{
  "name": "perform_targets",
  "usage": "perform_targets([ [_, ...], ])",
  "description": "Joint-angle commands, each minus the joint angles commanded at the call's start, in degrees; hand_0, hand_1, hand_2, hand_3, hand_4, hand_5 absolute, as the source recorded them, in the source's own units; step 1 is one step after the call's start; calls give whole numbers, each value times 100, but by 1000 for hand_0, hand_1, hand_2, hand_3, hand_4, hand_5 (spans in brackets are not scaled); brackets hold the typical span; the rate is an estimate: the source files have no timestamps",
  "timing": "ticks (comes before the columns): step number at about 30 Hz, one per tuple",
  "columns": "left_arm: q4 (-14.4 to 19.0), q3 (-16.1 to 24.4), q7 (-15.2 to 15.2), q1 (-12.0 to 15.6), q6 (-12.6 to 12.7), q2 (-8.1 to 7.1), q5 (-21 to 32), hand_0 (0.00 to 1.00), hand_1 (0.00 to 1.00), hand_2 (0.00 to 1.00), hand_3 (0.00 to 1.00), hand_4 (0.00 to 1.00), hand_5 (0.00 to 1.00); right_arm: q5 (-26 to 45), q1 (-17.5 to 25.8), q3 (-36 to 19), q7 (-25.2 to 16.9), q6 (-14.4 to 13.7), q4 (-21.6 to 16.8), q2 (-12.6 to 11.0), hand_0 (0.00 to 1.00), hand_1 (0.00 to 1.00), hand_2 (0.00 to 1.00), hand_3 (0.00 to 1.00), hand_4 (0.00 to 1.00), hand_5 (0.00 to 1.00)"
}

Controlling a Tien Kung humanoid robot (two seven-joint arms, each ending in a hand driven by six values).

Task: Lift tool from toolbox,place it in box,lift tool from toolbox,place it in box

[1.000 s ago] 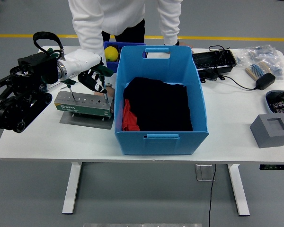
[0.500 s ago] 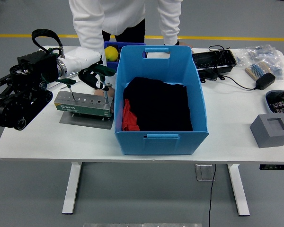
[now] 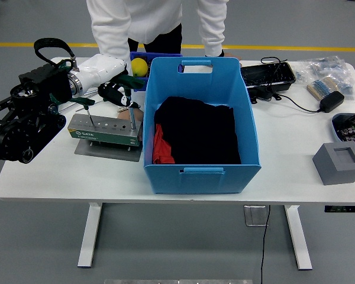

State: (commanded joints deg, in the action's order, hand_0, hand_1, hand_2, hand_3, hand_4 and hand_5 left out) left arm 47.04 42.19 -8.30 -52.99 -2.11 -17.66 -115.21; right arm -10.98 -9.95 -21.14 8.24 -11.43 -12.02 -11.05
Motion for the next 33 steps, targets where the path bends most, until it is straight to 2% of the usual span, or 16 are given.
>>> perform_targets([
  [2, 21, 12, -18, -2, 42, -8, 17, 58, 2, 10, 21, 998, 595, -5, 0, -6, 1, 0, 1, 1, 651, 624, 697, 560, 767, 671],
  [6, 85, 64, -53, 2, 99, -38, 185, 58, 2, 10, 21, 998, 595, -13, 7, -18, 4, -2, 0, 2, 651, 624, 697, 560, 767, 671],
  [7, 109, 77, -55, 3, 97, -51, 235, 54, 2, 2, 15, 909, 670, -20, 9, -26, 6, -2, 1, 3, 651, 623, 697, 560, 767, 671],
  [13, 229, 109, -31, 3, 30, -109, 419, 54, 2, 2, 15, 909, 670, -50, 27, -57, 18, 1, 3, 6, 651, 623, 697, 560, 767, 671],
  [14, 241, 110, -25, 2, 19, -116, 439, 52, 2, 2, 15, 836, 666, -59, 29, -64, 20, 2, 3, 6, 651, 624, 698, 560, 767, 671],
  [19, 282, 100, -12, 0, -29, -146, 578, 52, 2, 2, 15, 836, 666, -104, 41, -102, 34, 2, 2, 10, 651, 624, 698, 560, 767, 671],
  [20, 288, 97, -13, 1, -34, -150, 600, 50, 2, 2, 12, 751, 630, -107, 43, -104, 35, 2, 2, 10, 651, 623, 697, 560, 767, 670],
  [25, 326, 88, -41, 2, -54, -163, 665, 50, 2, 2, 12, 751, 630, -118, 47, -119, 38, 3, 4, 12, 651, 623, 697, 560, 767, 670],
  [26, 342, 96, -51, 5, -51, -166, 656, 51, 2, 2, 13, 715, 595, -119, 48, -119, 38, 3, 4, 12, 652, 624, 697, 560, 768, 670],
  [33, 463, 132, -113, -47, -136, -246, 651, 52, 2, 2, 14, 726, 604, -127, 52, -139, 40, 6, 6, 12, 651, 623, 697, 560, 768, 670],
])
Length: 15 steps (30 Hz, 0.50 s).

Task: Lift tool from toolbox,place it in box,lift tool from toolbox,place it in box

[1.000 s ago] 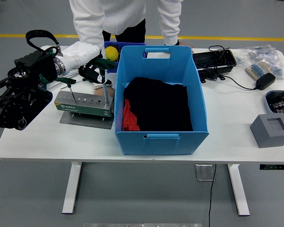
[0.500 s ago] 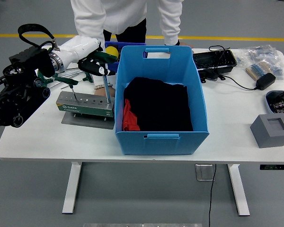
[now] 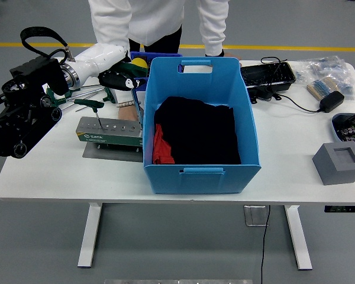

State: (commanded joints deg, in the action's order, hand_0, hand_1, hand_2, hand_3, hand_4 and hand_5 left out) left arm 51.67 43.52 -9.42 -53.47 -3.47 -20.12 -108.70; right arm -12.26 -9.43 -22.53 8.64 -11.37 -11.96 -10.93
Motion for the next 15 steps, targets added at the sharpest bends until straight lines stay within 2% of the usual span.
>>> perform_targets([
  [9, 183, -265, 5, -252, -327, -199, 27, 52, 2, 2, 14, 725, 604, -70, 33, -61, 22, -1, -1, 7, 651, 624, 698, 561, 768, 669],
  [15, 399, -359, 10, -401, -409, -294, 34, 52, 2, 2, 15, 715, 599, -118, 69, -98, 37, -2, 0, 14, 651, 624, 698, 561, 768, 670],
])
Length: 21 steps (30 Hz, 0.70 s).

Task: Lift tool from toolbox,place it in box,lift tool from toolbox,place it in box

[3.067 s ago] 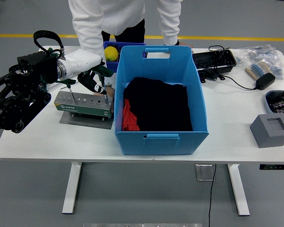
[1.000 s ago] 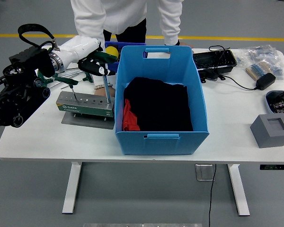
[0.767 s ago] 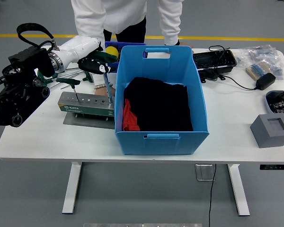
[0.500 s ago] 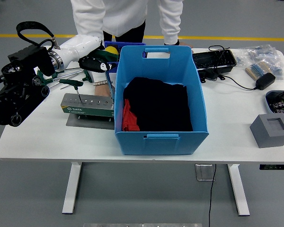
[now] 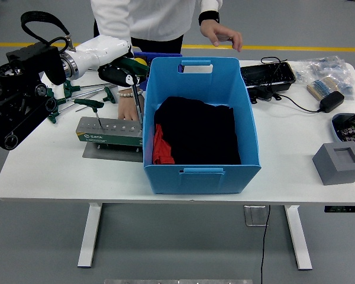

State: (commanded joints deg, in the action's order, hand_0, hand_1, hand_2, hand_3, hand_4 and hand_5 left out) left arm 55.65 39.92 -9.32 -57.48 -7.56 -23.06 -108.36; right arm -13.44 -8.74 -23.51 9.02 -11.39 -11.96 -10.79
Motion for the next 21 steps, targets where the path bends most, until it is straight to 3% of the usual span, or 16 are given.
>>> perform_targets([
  [21, 468, 50, 1, -425, -220, -282, 22, 50, 2, 2, 18, 676, 568, 18, 50, -9, -1, -1, 6, 0, 651, 625, 699, 562, 768, 671],
])
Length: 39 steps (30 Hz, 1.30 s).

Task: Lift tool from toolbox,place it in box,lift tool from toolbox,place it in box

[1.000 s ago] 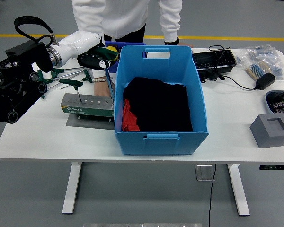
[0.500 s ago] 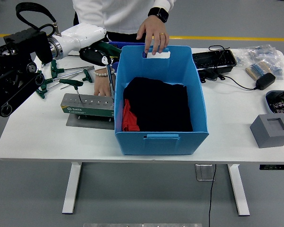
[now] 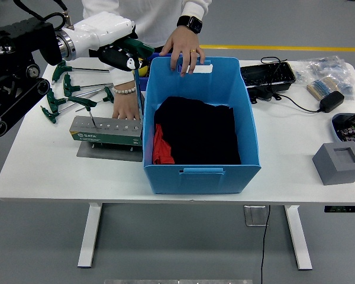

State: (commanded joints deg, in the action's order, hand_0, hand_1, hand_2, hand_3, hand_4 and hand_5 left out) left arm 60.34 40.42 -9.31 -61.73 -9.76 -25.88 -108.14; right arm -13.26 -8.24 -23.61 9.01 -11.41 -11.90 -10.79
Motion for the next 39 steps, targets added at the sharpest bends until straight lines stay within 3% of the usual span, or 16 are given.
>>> perform_targets([
  [10, 384, 294, 65, -244, -72, -22, 60, 48, 2, 2, 19, 673, 565, -5, -21, 5, -5, 20, 10, -20, 653, 624, 698, 561, 768, 671],
  [14, 539, 355, 77, -310, -80, 80, 84, 48, 2, 2, 19, 670, 563, 1, -34, 10, -13, 23, 12, -30, 652, 623, 698, 562, 768, 671],
  [22, 681, 65, 51, -353, -59, 482, 262, 48, 2, 2, 19, 669, 564, 32, -74, 31, -30, 16, 13, -47, 651, 624, 698, 561, 768, 672],
  [27, 558, -226, -12, -254, -14, 771, 407, 48, 2, 2, 22, 667, 558, -56, -118, -17, -2, 40, 16, -69, 651, 625, 697, 562, 769, 672],
  [33, 268, -516, -114, -223, 66, 937, 519, 48, 2, 2, 22, 665, 558, -76, -150, -24, -4, 57, 24, -91, 651, 625, 697, 561, 769, 673],
  [39, -400, -950, -296, -261, 271, 1110, 762, 56, 2, 3, 22, 659, 548, -177, -186, -68, 21, 80, 24, -120, 651, 624, 697, 561, 769, 672],
])
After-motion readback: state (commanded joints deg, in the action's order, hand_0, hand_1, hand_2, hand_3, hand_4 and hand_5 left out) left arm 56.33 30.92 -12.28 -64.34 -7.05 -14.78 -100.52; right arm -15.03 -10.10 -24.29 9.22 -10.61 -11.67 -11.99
